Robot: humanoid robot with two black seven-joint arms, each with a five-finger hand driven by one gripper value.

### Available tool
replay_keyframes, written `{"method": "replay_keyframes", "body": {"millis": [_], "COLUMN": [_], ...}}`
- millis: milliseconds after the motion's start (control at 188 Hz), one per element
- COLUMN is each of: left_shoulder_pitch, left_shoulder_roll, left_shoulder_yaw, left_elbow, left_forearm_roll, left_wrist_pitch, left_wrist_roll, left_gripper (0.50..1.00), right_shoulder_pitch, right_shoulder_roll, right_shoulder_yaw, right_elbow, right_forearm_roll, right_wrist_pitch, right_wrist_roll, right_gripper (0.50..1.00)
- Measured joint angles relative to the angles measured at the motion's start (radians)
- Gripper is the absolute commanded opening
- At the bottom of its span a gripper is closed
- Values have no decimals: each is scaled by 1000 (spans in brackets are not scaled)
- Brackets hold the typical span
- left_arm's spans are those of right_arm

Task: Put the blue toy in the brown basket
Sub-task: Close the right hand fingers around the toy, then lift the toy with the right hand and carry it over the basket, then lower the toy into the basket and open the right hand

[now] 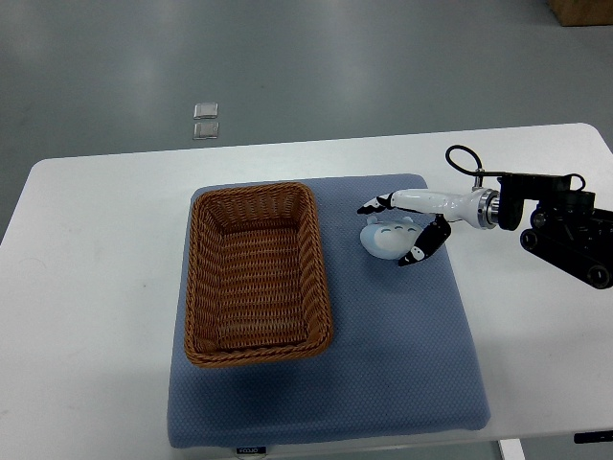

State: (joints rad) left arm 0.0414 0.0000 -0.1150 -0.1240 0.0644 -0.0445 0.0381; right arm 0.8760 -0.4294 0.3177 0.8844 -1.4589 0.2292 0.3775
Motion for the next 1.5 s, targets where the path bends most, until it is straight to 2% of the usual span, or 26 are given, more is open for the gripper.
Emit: {"method": "replay_keyframes", "body": {"millis": [64,144,155,245,496,810,1098,1407,1498], "left_shoulder_pitch": [0,0,0,0,0,0,0,0,0], "left_shoulder_roll": [0,0,0,0,0,0,0,0,0], "left_shoulder_yaw": [0,0,0,0,0,0,0,0,0], "left_elbow": [0,0,0,0,0,0,0,0,0], "left_forearm_roll": [0,0,0,0,0,0,0,0,0], "left_wrist_pitch": [0,0,0,0,0,0,0,0,0], "left_wrist_roll": [0,0,0,0,0,0,0,0,0], "left_gripper": [1000,1000,1000,1000,1000,1000,1000,1000,1000], "right_shoulder_pitch": [0,0,0,3,12,125,210,192,186], "right_shoulder_roll": [0,0,-1,-1,6,56,195,395,422], "right_shoulder_yaw": [-6,-13,-13,-18,-1,16,13,-89,-109], "right_elbow": [-4,-7,-7,-7,-8,2,2,-77,-96], "right_forearm_roll": [0,0,0,0,14,69,74,56,56], "right_wrist_pitch": [-1,-1,-1,-1,-6,-6,-3,-12,-15], "right_wrist_roll": [0,-1,-1,-1,5,66,78,66,65], "right_gripper": [756,623,623,500,500,500,500,500,500]}}
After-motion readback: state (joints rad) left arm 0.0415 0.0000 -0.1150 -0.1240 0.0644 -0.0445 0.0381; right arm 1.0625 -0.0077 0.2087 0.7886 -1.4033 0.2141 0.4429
